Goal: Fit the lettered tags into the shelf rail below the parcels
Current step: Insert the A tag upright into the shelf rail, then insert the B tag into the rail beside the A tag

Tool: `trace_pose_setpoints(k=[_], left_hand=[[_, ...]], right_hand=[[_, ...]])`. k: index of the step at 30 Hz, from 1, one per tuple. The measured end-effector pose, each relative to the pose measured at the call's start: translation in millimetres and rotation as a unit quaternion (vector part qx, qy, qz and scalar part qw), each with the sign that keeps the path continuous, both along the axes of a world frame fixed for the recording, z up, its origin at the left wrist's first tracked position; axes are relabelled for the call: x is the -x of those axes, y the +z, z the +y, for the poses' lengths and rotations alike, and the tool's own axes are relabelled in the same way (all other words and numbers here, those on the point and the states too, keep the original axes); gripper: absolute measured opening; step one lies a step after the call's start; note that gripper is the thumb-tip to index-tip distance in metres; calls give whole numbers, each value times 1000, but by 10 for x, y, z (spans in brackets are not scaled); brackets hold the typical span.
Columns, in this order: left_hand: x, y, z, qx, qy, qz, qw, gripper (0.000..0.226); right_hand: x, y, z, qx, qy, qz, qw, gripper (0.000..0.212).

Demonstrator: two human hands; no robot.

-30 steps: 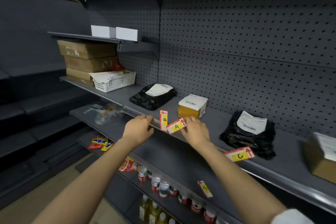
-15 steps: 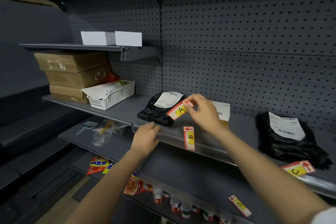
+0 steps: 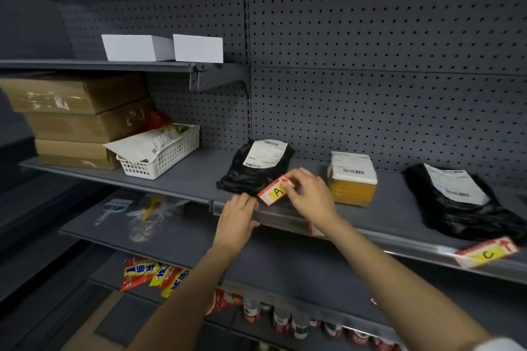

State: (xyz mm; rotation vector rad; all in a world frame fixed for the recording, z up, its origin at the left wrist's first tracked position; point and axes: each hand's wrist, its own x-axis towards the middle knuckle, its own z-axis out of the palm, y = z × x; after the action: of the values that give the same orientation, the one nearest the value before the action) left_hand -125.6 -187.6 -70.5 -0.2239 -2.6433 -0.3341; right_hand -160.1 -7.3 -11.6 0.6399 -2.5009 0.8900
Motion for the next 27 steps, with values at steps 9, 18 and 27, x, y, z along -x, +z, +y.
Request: trace_pose_setpoints(k=[9,18,27], left_hand=[[-74,-76,-75,-45,-8,11,999,24],[-140,25,-109,-37,-54,34,997,32],[-126,336,482,-67,-139,80,985,29]], right_hand=[[-7,-124,-221,-77,3,21,997,14],[-74,-55,-191,-179,-16,74,981,33],[-276,-28,813,-76,-36,-69,994,6]])
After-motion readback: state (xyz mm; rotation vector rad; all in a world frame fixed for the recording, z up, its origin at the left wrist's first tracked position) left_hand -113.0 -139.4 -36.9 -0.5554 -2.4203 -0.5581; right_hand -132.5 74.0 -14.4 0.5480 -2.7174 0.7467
